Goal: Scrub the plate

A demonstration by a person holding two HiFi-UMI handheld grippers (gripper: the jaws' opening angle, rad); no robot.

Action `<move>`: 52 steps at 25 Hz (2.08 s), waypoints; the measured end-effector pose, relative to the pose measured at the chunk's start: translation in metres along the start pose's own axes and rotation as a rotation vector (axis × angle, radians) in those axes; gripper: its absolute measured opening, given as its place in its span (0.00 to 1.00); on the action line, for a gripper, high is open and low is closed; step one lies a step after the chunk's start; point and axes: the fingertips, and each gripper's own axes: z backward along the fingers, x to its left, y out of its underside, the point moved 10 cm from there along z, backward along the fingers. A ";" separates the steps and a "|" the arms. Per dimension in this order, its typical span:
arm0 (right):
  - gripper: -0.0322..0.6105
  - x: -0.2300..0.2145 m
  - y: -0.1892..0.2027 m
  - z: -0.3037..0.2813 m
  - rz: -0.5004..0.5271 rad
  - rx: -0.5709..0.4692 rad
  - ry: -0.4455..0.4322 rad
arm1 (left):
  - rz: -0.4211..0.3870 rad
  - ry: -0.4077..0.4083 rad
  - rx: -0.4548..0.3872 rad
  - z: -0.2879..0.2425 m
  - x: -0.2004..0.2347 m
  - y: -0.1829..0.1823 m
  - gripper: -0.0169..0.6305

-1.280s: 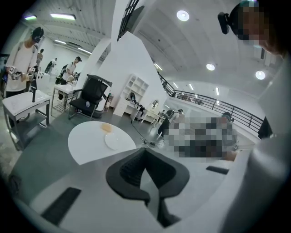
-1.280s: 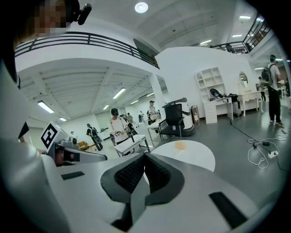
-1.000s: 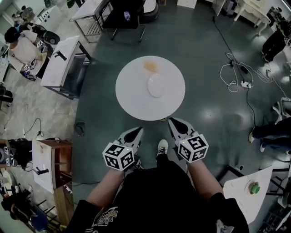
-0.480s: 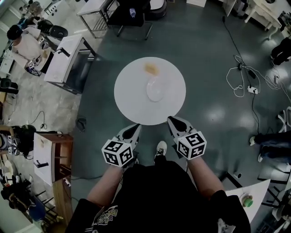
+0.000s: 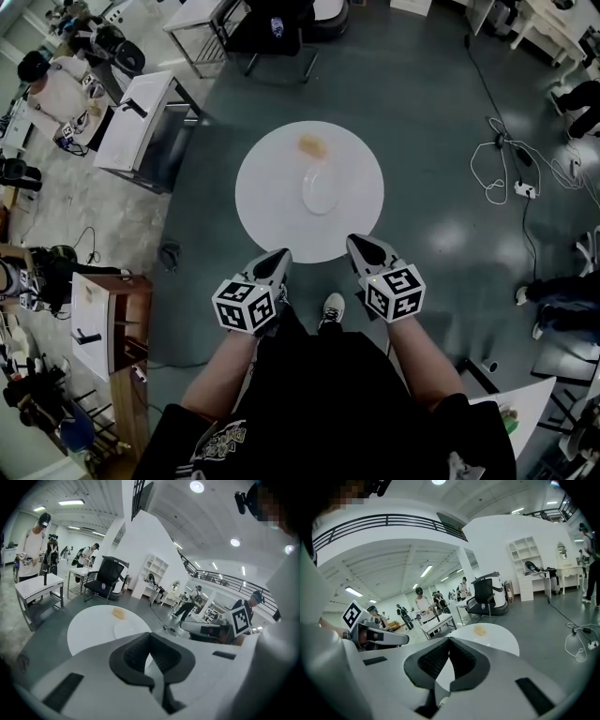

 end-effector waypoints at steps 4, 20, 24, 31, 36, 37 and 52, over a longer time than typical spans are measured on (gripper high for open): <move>0.08 -0.002 -0.002 -0.015 -0.012 0.002 0.035 | -0.006 0.013 0.029 -0.012 0.021 -0.008 0.04; 0.08 -0.023 0.028 -0.088 -0.104 0.108 0.254 | -0.056 0.098 0.230 -0.094 0.107 -0.027 0.04; 0.08 -0.039 0.041 -0.107 -0.128 0.154 0.299 | -0.055 0.105 0.259 -0.119 0.120 -0.025 0.04; 0.08 -0.067 0.061 -0.139 -0.165 0.208 0.358 | -0.052 0.092 0.292 -0.156 0.146 -0.020 0.04; 0.08 -0.081 0.071 -0.157 -0.186 0.237 0.386 | -0.045 0.083 0.313 -0.177 0.161 -0.013 0.04; 0.08 -0.084 0.073 -0.160 -0.188 0.243 0.390 | -0.042 0.082 0.317 -0.181 0.163 -0.012 0.04; 0.18 -0.121 0.088 -0.197 -0.277 0.299 0.381 | -0.055 0.104 0.366 -0.233 0.173 0.000 0.15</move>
